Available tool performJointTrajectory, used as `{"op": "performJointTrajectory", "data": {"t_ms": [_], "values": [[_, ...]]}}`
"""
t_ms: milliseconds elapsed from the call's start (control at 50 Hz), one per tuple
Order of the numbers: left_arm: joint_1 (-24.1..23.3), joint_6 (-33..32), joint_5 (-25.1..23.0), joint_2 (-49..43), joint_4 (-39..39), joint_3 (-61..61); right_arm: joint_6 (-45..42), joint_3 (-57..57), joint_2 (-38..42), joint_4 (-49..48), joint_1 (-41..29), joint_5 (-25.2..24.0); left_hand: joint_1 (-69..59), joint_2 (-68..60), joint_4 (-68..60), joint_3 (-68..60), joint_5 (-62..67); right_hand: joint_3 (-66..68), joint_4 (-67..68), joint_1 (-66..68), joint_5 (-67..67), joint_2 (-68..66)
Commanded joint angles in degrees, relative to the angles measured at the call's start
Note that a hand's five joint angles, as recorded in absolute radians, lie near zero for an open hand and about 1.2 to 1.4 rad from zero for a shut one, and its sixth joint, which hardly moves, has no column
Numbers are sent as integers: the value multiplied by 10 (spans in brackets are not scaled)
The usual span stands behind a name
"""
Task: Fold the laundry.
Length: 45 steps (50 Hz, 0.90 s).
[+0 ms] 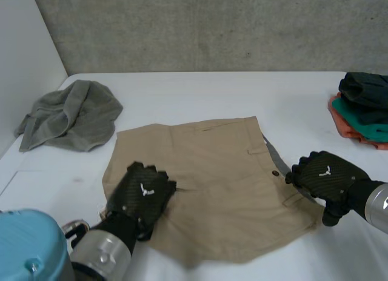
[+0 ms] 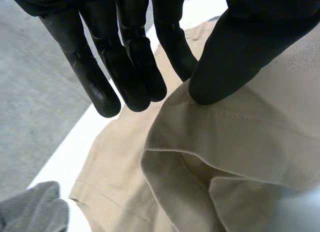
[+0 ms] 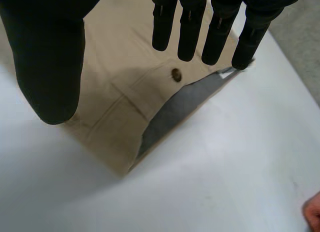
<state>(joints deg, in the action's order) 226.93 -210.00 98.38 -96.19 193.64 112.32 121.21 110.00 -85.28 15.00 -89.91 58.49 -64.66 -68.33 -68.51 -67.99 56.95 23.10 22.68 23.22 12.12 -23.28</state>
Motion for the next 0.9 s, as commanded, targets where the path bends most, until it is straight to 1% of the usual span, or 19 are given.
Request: {"op": "performJointTrajectory", "data": {"t_ms": [20,120,160,200,220,280,320,360,380,400,460,520,560,620,680,740,820,840,900], "values": [[27,-1,0,-7,2,-34,-12,9,47,-1,4,-7,-153,-117,-115,-120,130,58,62,57,68,-56],[33,0,-1,-14,2,-50,-5,11,92,-23,4,-7,-153,-117,-115,-120,130,99,103,97,108,-97],[33,1,-1,-17,1,-55,-3,13,107,-45,1,-7,-153,-117,-115,-120,130,182,186,181,192,-181],[33,2,0,-18,1,-59,0,12,115,-63,0,-7,-153,-117,-115,-120,130,335,339,334,345,-333],[33,2,1,-18,1,-61,3,9,115,-85,0,-7,-153,-117,-115,-120,130,567,571,565,576,-565],[29,3,2,-15,0,-64,20,6,109,-121,-3,-1,-153,-117,-115,-120,130,569,573,568,579,-567],[26,3,3,-7,-2,-70,45,-2,75,-137,-18,0,-153,-117,-115,-120,130,569,573,568,579,-567],[22,5,3,3,-9,-79,69,-15,21,-136,-26,1,-153,-117,-115,-120,130,569,573,568,579,-567],[21,6,3,13,-15,-83,95,-33,-29,-134,-30,4,-153,-117,-115,-120,130,569,573,568,579,-567],[22,12,3,41,-32,-90,108,-41,-52,-131,-31,4,-153,-117,-115,-120,130,569,573,568,579,-567],[25,27,3,82,-69,-117,142,-77,-119,-98,-28,0,-153,-117,-115,-120,130,569,573,568,579,-567],[24,42,3,104,-102,-141,148,-116,-141,-53,-24,3,-153,-117,-115,-120,130,569,573,568,579,-567],[23,54,2,119,-137,-165,148,-163,-151,12,-24,6,-153,-117,-115,-120,130,569,573,568,579,-567],[22,70,2,137,-178,-195,146,-232,-150,106,-25,17,-153,-117,-115,-120,130,569,573,568,579,-567],[25,78,1,140,-197,-208,144,-283,-141,167,-27,29,-153,-117,-115,-120,130,569,573,568,579,-567],[33,79,-2,138,-206,-214,138,-299,-123,174,-31,39,-153,-117,-115,-120,130,569,573,568,579,-567],[44,78,-9,102,-202,-209,116,-310,-40,173,-68,66,-153,-117,-115,-120,130,569,573,568,579,-567],[47,78,-13,85,-202,-211,104,-317,-4,173,-93,91,-153,-117,-115,-120,130,569,573,568,579,-567],[69,79,-32,16,-202,-226,87,-333,51,175,-126,137,-153,-117,-115,-120,130,569,573,568,579,-567]]}}
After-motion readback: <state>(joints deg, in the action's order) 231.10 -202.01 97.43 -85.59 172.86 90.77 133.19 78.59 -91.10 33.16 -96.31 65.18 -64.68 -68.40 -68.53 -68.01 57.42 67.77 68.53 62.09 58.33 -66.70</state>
